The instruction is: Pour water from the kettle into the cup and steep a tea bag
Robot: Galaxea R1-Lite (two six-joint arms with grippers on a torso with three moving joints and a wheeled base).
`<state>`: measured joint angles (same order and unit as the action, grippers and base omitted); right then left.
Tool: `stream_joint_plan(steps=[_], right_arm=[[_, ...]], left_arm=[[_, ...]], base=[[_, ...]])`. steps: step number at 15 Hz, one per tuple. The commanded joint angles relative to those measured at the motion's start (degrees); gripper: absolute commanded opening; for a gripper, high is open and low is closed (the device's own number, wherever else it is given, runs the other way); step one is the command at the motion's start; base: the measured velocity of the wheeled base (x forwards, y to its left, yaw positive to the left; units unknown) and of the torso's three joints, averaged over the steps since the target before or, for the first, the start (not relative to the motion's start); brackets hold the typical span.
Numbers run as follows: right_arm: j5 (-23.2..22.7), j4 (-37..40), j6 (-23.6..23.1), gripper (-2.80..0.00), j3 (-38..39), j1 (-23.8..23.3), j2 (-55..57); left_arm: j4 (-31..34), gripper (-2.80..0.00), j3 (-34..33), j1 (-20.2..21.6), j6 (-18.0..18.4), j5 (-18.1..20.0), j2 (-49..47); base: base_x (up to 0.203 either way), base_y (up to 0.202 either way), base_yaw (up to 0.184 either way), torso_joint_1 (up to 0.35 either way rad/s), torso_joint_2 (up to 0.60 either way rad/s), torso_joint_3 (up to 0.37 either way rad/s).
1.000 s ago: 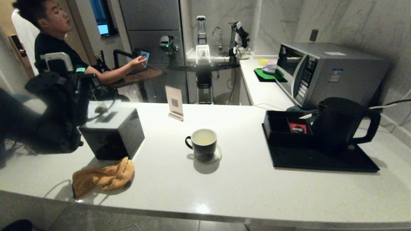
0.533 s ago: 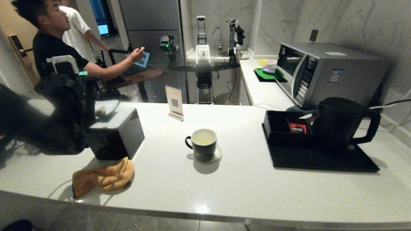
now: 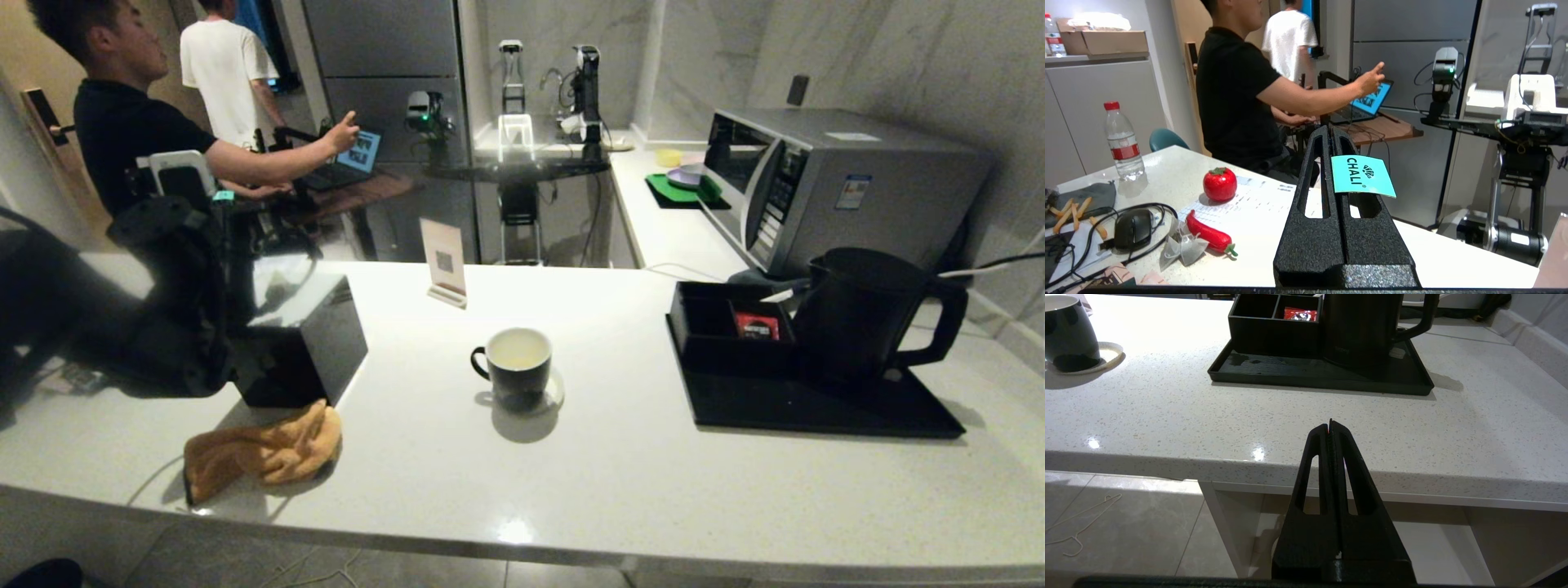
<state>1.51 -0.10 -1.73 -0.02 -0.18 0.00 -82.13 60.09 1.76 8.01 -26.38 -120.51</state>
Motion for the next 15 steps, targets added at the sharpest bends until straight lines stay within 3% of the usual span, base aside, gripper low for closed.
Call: stream_joint_plan(steps=[1, 15], right_arm=[[0.0, -0.1, 0.0, -2.8, 0.0, 0.0, 0.0], [0.0, 0.0, 0.0, -2.8, 0.0, 0.0, 0.0]], left_arm=[[-0.5, -2.8, -0.1, 0.1, 0.1, -0.2, -0.7], [-6.2, -2.8, -4.4, 0.0, 0.0, -0.1, -2.9]], base=[[0.0, 0.0, 0.0, 0.0, 0.0, 0.0], [0.0, 0.0, 0.0, 0.0, 0.0, 0.0]])
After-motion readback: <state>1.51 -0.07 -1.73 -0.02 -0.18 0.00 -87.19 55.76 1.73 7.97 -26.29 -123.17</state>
